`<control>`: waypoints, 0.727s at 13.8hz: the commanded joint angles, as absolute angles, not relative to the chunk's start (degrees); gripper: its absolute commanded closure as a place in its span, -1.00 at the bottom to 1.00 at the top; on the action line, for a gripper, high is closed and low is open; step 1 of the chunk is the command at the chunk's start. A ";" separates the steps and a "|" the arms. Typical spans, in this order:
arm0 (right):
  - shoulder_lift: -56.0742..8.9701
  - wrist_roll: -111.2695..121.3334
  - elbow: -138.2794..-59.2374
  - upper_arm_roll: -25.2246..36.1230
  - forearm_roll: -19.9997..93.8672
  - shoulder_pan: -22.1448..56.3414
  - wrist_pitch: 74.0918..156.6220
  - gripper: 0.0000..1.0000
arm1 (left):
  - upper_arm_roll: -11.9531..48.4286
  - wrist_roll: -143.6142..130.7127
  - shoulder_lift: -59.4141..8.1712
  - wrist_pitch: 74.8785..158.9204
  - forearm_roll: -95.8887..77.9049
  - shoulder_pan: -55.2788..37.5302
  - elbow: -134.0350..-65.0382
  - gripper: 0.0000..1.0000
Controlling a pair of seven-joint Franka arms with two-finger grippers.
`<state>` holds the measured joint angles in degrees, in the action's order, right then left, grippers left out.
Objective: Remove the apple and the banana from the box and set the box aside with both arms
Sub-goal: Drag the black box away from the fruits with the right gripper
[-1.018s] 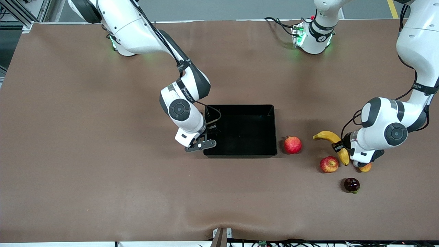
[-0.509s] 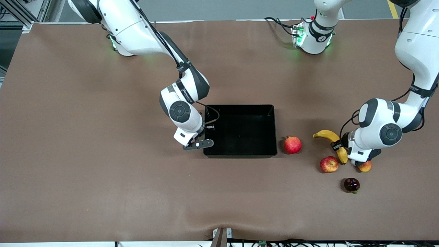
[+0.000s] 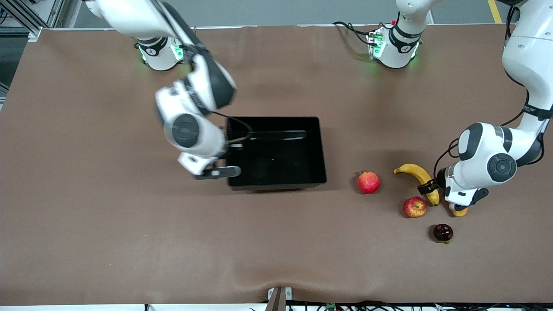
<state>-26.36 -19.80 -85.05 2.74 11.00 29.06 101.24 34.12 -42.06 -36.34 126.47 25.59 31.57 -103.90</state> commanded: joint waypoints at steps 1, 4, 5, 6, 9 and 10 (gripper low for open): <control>-21.37 -16.80 -87.36 1.76 10.81 24.53 98.54 1.00 | 36.64 -42.19 -31.13 123.93 26.46 31.82 -103.89 -1.00; -18.82 -14.07 -87.89 1.76 10.20 18.74 96.33 1.00 | 38.93 -37.82 -27.43 120.16 26.02 31.99 -101.52 -1.00; -18.03 -13.02 -88.33 1.76 10.20 16.89 96.33 1.00 | 39.46 -35.53 -26.90 118.49 25.75 32.08 -100.30 -1.00; -17.32 -10.83 -88.85 1.76 10.11 14.70 96.33 1.00 | 40.16 -33.51 -25.94 116.74 25.66 32.08 -99.33 -1.00; -16.87 -3.02 -89.74 1.67 10.20 6.79 96.42 1.00 | 43.14 -32.26 -23.30 109.90 25.23 32.08 -95.47 -1.00; -17.05 0.58 -89.65 1.76 10.11 3.90 96.76 1.00 | 44.72 -32.26 -22.86 105.86 25.22 32.08 -93.01 -1.00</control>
<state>-19.37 -4.68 -87.81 3.01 9.88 9.13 96.51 42.19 -33.53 -24.70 112.01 25.59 31.60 -96.07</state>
